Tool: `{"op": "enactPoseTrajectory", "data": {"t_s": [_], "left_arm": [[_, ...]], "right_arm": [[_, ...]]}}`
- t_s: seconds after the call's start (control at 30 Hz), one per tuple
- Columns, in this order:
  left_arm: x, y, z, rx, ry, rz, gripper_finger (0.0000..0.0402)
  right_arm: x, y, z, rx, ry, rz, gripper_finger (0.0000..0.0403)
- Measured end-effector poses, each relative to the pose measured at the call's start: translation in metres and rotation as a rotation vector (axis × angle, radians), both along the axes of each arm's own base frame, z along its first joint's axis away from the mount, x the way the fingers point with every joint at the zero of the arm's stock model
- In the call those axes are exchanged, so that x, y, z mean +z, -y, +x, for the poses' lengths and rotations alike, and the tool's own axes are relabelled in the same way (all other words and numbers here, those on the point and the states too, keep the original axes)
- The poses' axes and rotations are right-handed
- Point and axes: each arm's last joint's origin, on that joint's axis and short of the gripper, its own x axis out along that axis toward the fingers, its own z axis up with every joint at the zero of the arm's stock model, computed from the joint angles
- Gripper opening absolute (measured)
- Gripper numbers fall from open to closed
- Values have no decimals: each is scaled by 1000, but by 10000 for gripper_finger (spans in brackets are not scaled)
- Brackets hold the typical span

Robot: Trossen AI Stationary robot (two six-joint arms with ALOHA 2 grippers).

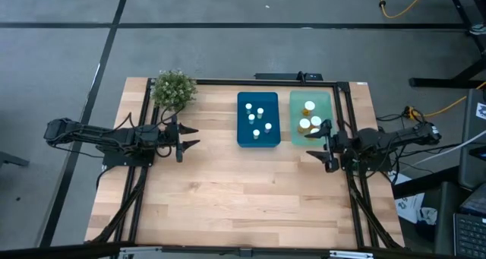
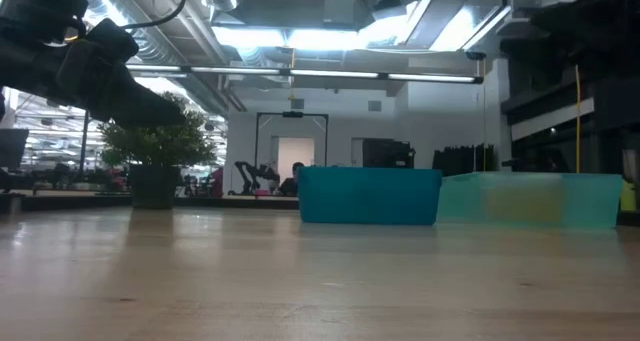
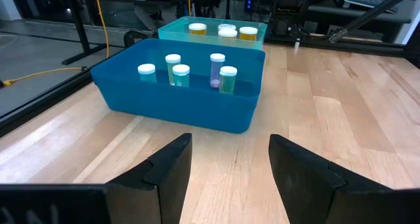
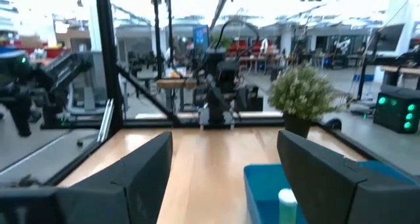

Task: Pick and place medicine bottles into bin by pill shape (circle, oval)
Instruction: Return to Home Position

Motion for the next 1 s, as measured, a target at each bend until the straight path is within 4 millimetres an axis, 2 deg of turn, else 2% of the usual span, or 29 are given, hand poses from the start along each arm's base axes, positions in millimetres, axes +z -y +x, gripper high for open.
{"op": "enactPoseTrajectory", "data": {"t_s": [0.17, 0.4, 0.6, 0.8, 1.0], "left_arm": [[0, 0, 0, 0, 0, 0, 195], [0, 0, 0, 0, 1, 0, 195], [0, 0, 0, 0, 1, 0, 195], [0, 0, 0, 0, 1, 0, 195], [0, 0, 0, 0, 1, 0, 195]], "right_arm": [[5, 4, -5, -20, 59, 45, 277], [1, 9, -8, -54, 32, 84, 277], [1, 8, -10, 53, 34, 10, 277], [-3, 8, -9, 55, 8, -23, 277], [-13, 8, -8, 58, -90, -35, 277]]}}
